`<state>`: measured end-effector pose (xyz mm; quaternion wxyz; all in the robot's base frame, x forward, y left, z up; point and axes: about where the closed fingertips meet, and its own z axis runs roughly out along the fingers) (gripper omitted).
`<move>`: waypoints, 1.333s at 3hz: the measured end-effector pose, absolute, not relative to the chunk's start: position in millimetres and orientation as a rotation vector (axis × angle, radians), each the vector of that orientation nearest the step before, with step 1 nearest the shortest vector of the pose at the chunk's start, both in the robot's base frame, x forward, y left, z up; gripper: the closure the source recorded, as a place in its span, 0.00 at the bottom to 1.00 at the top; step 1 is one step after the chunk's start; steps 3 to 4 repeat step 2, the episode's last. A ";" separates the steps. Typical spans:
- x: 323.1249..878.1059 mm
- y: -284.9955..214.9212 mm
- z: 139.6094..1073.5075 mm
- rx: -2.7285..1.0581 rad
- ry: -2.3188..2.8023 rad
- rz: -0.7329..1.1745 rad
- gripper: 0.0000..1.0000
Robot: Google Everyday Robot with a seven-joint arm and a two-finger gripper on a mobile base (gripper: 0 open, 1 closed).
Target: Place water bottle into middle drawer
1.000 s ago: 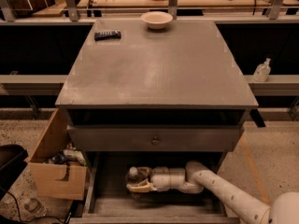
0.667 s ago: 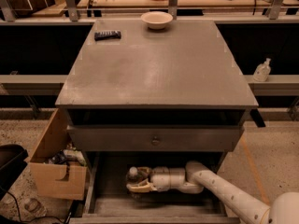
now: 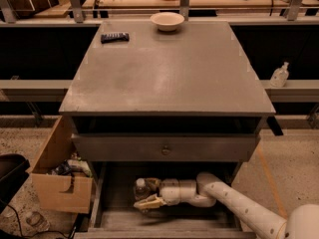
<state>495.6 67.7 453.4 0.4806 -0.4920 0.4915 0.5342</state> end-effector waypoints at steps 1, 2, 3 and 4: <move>494.9 69.4 453.7 -1.201 1.196 1.306 0.00; 494.9 69.4 453.7 -1.201 1.196 1.307 0.00; 494.9 69.4 453.7 -1.201 1.196 1.307 0.00; 494.9 69.4 453.7 -1.201 1.196 1.307 0.00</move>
Offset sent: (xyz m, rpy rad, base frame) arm -0.0007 0.0017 0.0003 0.0015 0.0005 0.0031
